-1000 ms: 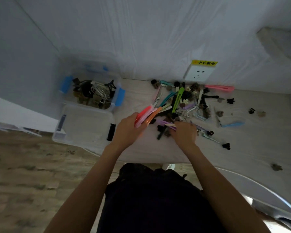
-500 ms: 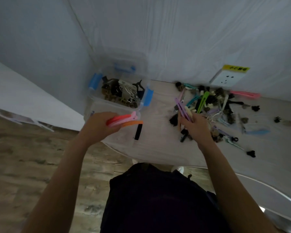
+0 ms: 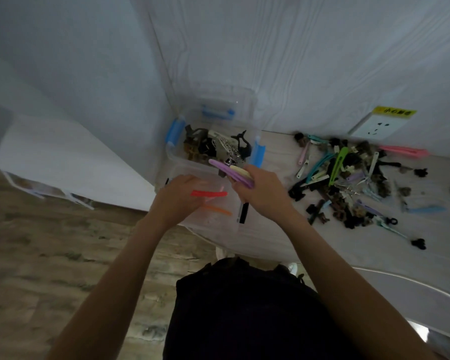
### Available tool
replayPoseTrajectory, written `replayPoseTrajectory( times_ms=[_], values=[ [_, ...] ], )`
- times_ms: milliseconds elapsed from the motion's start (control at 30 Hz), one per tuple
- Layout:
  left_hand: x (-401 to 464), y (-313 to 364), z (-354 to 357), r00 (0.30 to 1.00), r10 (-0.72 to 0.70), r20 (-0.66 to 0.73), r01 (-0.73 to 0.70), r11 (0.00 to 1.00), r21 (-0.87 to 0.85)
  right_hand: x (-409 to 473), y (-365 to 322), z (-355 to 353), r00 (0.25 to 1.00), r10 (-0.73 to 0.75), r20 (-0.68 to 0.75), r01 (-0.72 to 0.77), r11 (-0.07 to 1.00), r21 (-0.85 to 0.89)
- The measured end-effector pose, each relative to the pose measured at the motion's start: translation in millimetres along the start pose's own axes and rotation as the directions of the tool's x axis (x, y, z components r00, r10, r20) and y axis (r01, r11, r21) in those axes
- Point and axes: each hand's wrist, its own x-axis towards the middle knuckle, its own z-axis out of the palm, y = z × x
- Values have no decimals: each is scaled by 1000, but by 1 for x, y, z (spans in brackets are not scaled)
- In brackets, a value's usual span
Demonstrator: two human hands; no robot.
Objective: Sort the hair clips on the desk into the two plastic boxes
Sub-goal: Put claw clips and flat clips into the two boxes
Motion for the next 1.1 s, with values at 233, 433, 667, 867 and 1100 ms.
replayPoseTrajectory(
  times_ms=[233,433,667,867,1100],
  values=[
    [-36,-31,3,889,-132,-438,47,979,-200,16,-27,41,985,-137,106,165,923,-348],
    [-37,-32,9,886,-315,-341,187,914,-359,31,-32,75,978,-172,121,209,861,-463],
    [-36,-9,9,869,-286,-404,229,956,-185,-13,-5,31,936,-324,-138,274,916,-294],
    [-15,58,12,894,-2,-449,-48,994,-99,-55,75,-32,926,-99,-364,34,983,-181],
    [45,159,59,952,252,-171,-296,897,-328,-83,175,-59,893,211,-397,-294,942,-160]
  ],
)
